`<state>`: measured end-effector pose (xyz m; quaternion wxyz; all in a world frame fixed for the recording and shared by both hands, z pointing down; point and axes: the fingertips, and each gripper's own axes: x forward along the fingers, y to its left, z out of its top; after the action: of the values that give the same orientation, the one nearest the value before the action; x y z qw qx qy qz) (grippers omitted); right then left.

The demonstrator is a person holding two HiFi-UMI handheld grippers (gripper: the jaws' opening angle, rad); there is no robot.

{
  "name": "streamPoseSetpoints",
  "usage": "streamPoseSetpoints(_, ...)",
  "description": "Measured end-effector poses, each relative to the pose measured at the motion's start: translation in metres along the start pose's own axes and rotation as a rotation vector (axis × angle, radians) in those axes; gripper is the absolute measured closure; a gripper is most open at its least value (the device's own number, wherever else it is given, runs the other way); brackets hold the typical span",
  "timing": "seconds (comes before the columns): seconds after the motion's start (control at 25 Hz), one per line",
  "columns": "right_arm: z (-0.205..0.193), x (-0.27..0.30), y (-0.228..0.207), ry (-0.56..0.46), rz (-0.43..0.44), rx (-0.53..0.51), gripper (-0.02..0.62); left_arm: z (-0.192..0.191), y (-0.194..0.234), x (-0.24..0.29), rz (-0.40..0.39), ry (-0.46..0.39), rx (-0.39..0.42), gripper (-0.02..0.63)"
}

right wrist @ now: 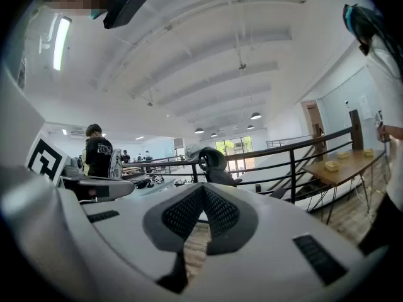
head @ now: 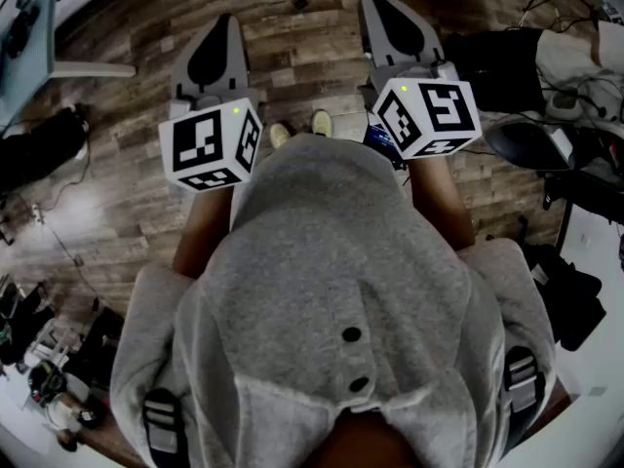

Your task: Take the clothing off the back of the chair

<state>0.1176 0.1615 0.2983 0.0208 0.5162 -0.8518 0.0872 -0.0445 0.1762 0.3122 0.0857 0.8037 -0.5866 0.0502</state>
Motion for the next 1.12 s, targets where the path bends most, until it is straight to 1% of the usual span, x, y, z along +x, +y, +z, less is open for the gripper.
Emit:
streamPoseSetpoints(0.2, 0.005, 0.013, 0.004, 0.002, 0.013, 0.000, 0.584, 0.005, 0.009, 0.006, 0.004, 0.003, -0.010, 0.603)
streamPoseSetpoints(0.44, 0.009, 0.012, -0.015, -0.012, -0.018, 0.023, 0.584, 0.006, 0.002, 0.011, 0.016, 0.008, -0.018, 0.603)
streamPoseSetpoints(0.68, 0.011, 0.003, -0.034, -0.022, 0.013, 0.019, 0.584, 0.007, -0.022, 0.019, 0.024, 0.008, 0.003, 0.603)
streamPoseSetpoints(0.84, 0.004, -0.001, -0.050, -0.020, 0.025, 0.008, 0.586, 0.007, -0.043, 0.025, 0.015, 0.000, 0.013, 0.603)
streamPoseSetpoints(0.96, 0.004, -0.001, -0.053, -0.025, 0.042, -0.016, 0.585, 0.003, -0.055, 0.031, 0.006, 0.006, 0.023, 0.604)
streamPoseSetpoints(1.12, 0.003, 0.002, -0.051, -0.024, 0.087, -0.015, 0.584, 0.000, -0.058, 0.034, 0.023, 0.010, 0.015, 0.603)
